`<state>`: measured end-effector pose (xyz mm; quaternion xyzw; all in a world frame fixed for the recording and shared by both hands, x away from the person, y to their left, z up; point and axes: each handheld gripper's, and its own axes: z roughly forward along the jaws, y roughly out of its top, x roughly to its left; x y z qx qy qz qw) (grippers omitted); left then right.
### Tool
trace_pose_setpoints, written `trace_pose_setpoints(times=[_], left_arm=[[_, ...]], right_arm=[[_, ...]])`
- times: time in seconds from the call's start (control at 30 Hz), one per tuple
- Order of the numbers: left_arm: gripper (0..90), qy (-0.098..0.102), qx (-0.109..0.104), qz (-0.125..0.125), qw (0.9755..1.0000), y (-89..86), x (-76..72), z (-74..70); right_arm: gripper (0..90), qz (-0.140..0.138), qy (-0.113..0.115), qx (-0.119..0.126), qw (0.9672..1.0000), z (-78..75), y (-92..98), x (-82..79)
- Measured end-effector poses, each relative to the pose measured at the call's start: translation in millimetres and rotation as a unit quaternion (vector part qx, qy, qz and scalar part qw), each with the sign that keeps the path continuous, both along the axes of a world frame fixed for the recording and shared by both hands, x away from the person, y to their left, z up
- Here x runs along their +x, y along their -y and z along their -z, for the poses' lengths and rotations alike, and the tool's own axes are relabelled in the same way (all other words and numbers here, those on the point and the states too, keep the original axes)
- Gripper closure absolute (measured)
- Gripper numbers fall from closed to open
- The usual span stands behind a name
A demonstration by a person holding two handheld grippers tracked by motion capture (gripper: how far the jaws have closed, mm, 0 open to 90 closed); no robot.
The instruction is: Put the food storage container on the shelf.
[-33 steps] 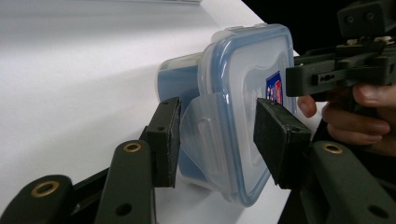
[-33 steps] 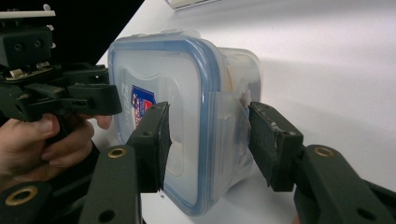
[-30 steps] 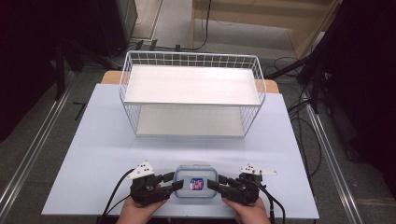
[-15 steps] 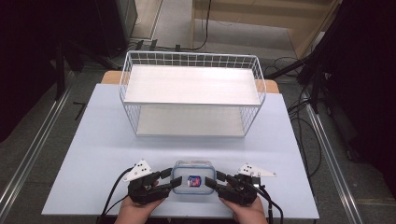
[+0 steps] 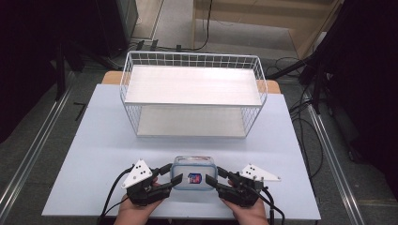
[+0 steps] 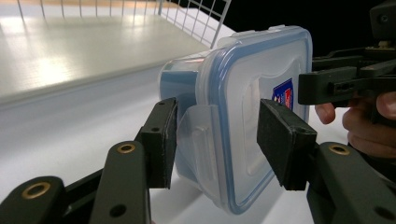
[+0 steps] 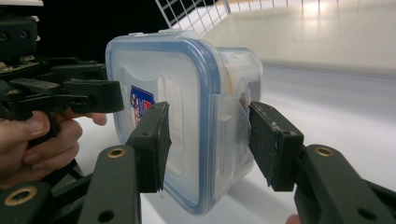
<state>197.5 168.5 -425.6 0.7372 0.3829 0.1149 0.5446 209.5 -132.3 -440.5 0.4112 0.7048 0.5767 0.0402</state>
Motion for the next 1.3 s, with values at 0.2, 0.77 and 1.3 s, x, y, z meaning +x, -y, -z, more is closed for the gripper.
trace_pose_setpoints(times=[0.2,0.77,1.3], left_arm=[[49.2,0.028,0.002,-0.002,0.9996,1.6,1.8,-10.4],[49.3,0.119,-0.014,-0.008,0.9928,1.5,12.7,-54.7],[49.3,0.176,-0.028,-0.008,0.9840,-1.6,17.7,-90.3]], right_arm=[[50.3,0.007,0.031,0.001,0.9995,-9.8,-0.6,1.1],[50.3,0.031,0.139,0.024,0.9895,-57.3,-1.3,9.5],[50.4,0.037,0.202,0.040,0.9779,-94.6,-5.0,14.6]])
